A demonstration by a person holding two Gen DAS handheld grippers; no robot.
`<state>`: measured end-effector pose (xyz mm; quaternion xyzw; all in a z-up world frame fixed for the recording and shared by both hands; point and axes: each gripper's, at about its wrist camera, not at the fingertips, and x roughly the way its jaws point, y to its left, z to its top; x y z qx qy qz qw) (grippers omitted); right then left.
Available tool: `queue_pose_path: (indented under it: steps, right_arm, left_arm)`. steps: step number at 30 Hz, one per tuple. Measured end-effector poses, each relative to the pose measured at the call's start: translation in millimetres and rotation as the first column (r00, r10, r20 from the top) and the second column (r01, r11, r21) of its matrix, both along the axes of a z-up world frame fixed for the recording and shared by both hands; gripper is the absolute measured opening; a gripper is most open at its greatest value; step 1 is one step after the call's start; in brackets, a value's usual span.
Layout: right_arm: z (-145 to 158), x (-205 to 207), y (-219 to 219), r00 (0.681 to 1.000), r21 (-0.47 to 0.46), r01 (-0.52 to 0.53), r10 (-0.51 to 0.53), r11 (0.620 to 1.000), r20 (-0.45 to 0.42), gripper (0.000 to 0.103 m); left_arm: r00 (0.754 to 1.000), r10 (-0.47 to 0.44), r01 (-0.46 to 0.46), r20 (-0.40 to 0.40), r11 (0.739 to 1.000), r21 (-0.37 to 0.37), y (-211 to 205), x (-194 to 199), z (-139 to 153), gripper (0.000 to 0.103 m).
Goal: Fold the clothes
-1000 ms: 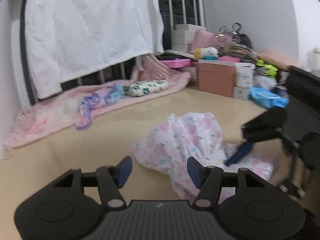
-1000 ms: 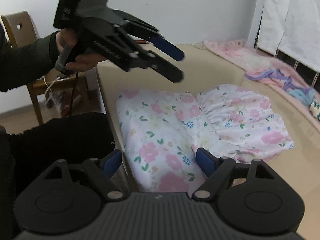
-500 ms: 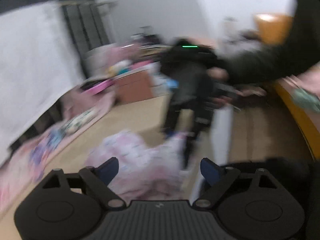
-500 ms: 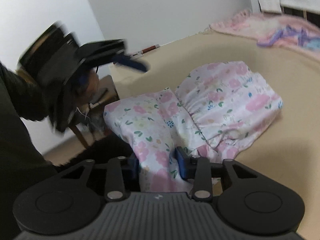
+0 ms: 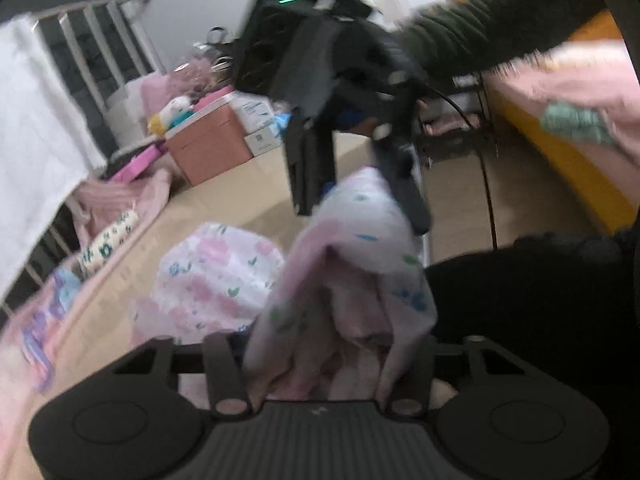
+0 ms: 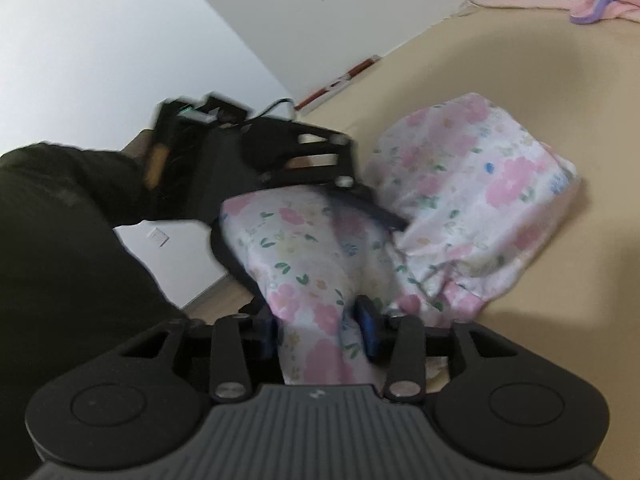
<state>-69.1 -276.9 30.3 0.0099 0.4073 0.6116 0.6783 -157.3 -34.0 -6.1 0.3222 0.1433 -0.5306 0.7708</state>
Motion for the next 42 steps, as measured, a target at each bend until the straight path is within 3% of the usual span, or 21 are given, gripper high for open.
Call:
queue_pose_path:
  steps: [1, 2, 5, 10, 13, 16, 18, 19, 20, 22, 23, 24, 26, 28, 29, 31, 34, 36, 38, 40, 42]
  right_arm:
    - [2.6, -3.1, -2.3, 1.000, 0.011, 0.008, -0.008, 1.000, 0.016, 0.063]
    - [5.2, -6.2, -4.5, 0.999, 0.021, 0.015, -0.016, 1.000, 0.031, 0.077]
    - [10.7, -15.8, -13.2, 0.995, 0.062, 0.049, -0.054, 0.997, 0.085, 0.103]
    - [-2.1, -29.5, -29.3, 0.969, 0.150, 0.158, -0.182, 0.976, 0.167, 0.103]
    - [-11.8, -32.1, -25.6, 0.944, 0.165, 0.194, -0.230, 0.967, 0.238, 0.102]
    - [-15.0, -34.8, -14.5, 0.926, 0.211, 0.193, -0.249, 0.958, 0.284, 0.098]
    - [-13.9, -32.8, -5.8, 0.930, 0.238, 0.173, -0.238, 0.956, 0.281, 0.074]
    - [-15.7, -27.0, -1.1, 0.941, 0.241, 0.183, -0.241, 0.953, 0.239, 0.049]
    - [-19.4, -17.8, 2.7, 0.955, 0.235, 0.204, -0.246, 0.950, 0.166, 0.038]
    - [-26.1, -2.6, 8.2, 0.965, 0.213, 0.247, -0.259, 0.945, 0.029, 0.027]
    - [-26.6, -0.7, 10.7, 0.962, 0.189, 0.267, -0.272, 0.945, 0.002, 0.024]
    - [-26.9, 0.6, 13.5, 0.958, 0.162, 0.286, -0.287, 0.945, -0.018, 0.023]
    - [-23.1, 0.8, 19.5, 0.955, 0.130, 0.296, -0.291, 0.946, -0.055, 0.023]
    - [-19.9, 5.9, 22.5, 0.946, 0.133, 0.309, -0.290, 0.942, -0.145, 0.023]
    - [-20.5, 10.7, 21.6, 0.933, 0.121, 0.329, -0.303, 0.936, -0.196, 0.023]
    - [-22.4, 20.9, 19.1, 0.896, 0.088, 0.372, -0.333, 0.924, -0.294, 0.024]
    - [-36.0, 34.7, 15.5, 0.808, 0.051, 0.456, -0.389, 0.889, -0.443, 0.027]
    - [-38.6, 37.5, 15.2, 0.794, 0.010, 0.471, -0.419, 0.882, -0.441, 0.039]
    - [-31.7, 32.7, 11.3, 0.800, 0.030, 0.505, -0.454, 0.863, -0.392, 0.070]
    - [-15.2, 18.6, 1.3, 0.802, 0.061, 0.561, -0.524, 0.826, -0.286, 0.083]
    - [1.4, 0.8, -9.5, 0.786, 0.095, 0.615, -0.600, 0.783, -0.145, 0.085]
  left_arm:
    - [0.998, 0.016, -0.017, -0.058, 0.999, -0.033, 4.1, 7.4, 3.1, 0.037]
    - [0.992, 0.030, -0.039, -0.125, 0.997, -0.072, 9.3, 16.4, 5.8, 0.027]
    - [0.943, 0.060, -0.121, -0.326, 0.978, -0.168, 24.5, 44.8, 11.1, 0.022]
    - [0.811, 0.033, -0.221, -0.584, 0.942, -0.254, 44.2, 81.5, 15.2, 0.020]
    - [0.760, -0.011, -0.238, -0.650, 0.926, -0.294, 54.5, 91.4, 23.5, 0.020]
    - [0.692, -0.045, -0.274, -0.720, 0.907, -0.320, 61.8, 102.5, 25.6, 0.020]
    - [0.649, -0.051, -0.288, -0.759, 0.907, -0.307, 66.4, 105.4, 22.2, 0.018]
    - [0.634, -0.028, -0.307, -0.773, 0.908, -0.284, 68.3, 106.6, 20.0, 0.021]
    - [0.624, 0.017, -0.339, -0.781, 0.907, -0.251, 69.8, 107.7, 18.5, 0.030]
    - [0.608, 0.104, -0.404, -0.787, 0.894, -0.194, 75.9, 105.4, 19.1, 0.043]
    - [0.614, 0.119, -0.423, -0.780, 0.884, -0.198, 81.8, 101.6, 22.6, 0.053]
    - [0.627, 0.137, -0.445, -0.767, 0.871, -0.209, 88.0, 96.5, 26.6, 0.067]
    - [0.677, 0.187, -0.500, -0.712, 0.827, -0.257, 102.1, 81.4, 36.2, 0.088]
    - [0.707, 0.256, -0.558, -0.659, 0.775, -0.297, 115.2, 67.8, 42.4, 0.089]
    - [0.708, 0.296, -0.589, -0.641, 0.749, -0.304, 120.2, 63.9, 43.2, 0.090]
    - [0.673, 0.380, -0.654, -0.635, 0.706, -0.271, 124.2, 65.8, 39.6, 0.096]
    - [0.575, 0.458, -0.731, -0.678, 0.660, -0.174, 120.7, 81.9, 25.0, 0.096]
    - [0.556, 0.440, -0.742, -0.705, 0.646, -0.182, 119.6, 90.8, 21.9, 0.096]
    - [0.544, 0.433, -0.739, -0.719, 0.653, -0.166, 114.0, 99.2, 22.1, 0.096]
    - [0.537, 0.427, -0.733, -0.728, 0.663, -0.152, 108.0, 106.4, 22.3, 0.096]
    - [0.528, 0.423, -0.736, -0.736, 0.661, -0.148, 104.6, 109.5, 19.8, 0.096]
